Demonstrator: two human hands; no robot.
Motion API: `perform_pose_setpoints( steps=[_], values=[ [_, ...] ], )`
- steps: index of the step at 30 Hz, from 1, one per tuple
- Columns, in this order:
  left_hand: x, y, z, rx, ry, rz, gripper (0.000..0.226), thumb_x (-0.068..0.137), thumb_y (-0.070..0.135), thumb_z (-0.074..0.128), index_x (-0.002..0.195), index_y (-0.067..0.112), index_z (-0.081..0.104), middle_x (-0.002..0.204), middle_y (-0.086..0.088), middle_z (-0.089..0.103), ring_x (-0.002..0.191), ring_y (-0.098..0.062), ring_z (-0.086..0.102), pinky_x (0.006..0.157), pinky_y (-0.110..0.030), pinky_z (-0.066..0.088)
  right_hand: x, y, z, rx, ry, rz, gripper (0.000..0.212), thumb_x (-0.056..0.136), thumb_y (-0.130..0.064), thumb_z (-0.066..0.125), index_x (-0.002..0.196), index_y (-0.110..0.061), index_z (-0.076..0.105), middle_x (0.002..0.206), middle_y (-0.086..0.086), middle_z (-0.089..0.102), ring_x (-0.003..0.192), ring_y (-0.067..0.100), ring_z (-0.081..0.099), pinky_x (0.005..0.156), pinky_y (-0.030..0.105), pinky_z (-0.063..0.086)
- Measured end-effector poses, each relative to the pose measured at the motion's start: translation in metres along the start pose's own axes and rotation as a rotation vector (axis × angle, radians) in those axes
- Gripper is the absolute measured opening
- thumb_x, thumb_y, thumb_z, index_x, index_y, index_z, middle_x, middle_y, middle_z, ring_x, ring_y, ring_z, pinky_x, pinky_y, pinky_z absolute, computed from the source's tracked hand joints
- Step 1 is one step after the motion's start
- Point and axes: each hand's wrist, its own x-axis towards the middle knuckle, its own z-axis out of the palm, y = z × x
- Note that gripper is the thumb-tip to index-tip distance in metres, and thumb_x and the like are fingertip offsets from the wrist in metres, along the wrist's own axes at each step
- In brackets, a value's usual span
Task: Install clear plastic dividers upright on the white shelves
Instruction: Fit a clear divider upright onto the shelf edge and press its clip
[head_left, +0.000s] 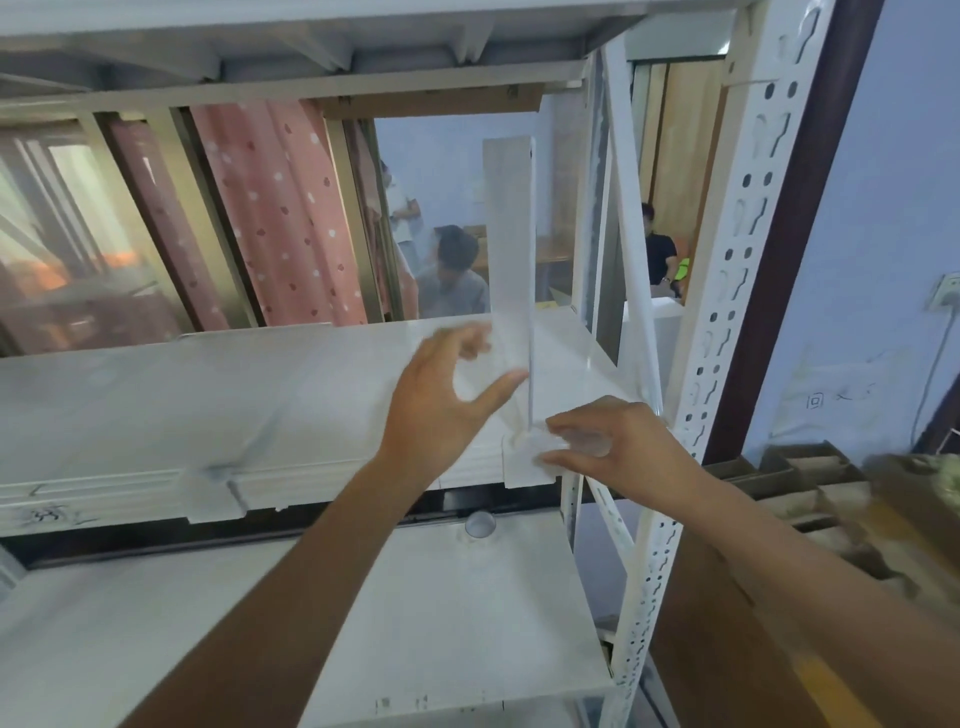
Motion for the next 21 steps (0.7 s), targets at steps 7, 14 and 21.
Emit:
perform_pose_setpoints(
  steps=[7, 14, 21],
  values=[
    [-0.041, -0.051, 0.039, 0.261, -0.203, 0.143, 0.033, 0.086, 0.053, 0.079, 0.105, 0.026, 0.080, 0.102, 0.013, 0.071, 0.101, -0.011, 0.057, 0.090, -0.041, 0.048, 0.007, 0.012, 0.010, 0.003, -0.021, -0.045, 0.029, 0.079, -0.043, 0.081, 0.102, -0.025, 0.080, 0.101, -0.014, 0.070, 0.098, 0.009, 0.060, 0.090, 0.034, 0.052],
    [-0.045, -0.054, 0.049, 0.219, -0.108, 0.188, 0.023, 0.087, 0.042, 0.077, 0.099, 0.022, 0.081, 0.096, 0.009, 0.069, 0.092, -0.018, 0.061, 0.082, -0.039, 0.050, 0.008, 0.011, 0.024, -0.021, 0.035, -0.170, 0.016, 0.080, -0.014, 0.084, 0.094, -0.022, 0.083, 0.078, -0.007, 0.062, 0.076, 0.015, 0.058, 0.068, 0.026, 0.049],
    [-0.044, -0.060, 0.046, 0.265, -0.081, 0.289, 0.025, 0.090, 0.047, 0.069, 0.094, 0.025, 0.080, 0.098, 0.014, 0.071, 0.095, -0.014, 0.059, 0.086, -0.027, 0.037, 0.008, 0.008, 0.036, -0.027, 0.139, -0.199, 0.017, 0.076, -0.001, 0.086, 0.086, -0.014, 0.082, 0.072, -0.002, 0.062, 0.068, 0.022, 0.058, 0.059, 0.036, 0.052]
  ],
)
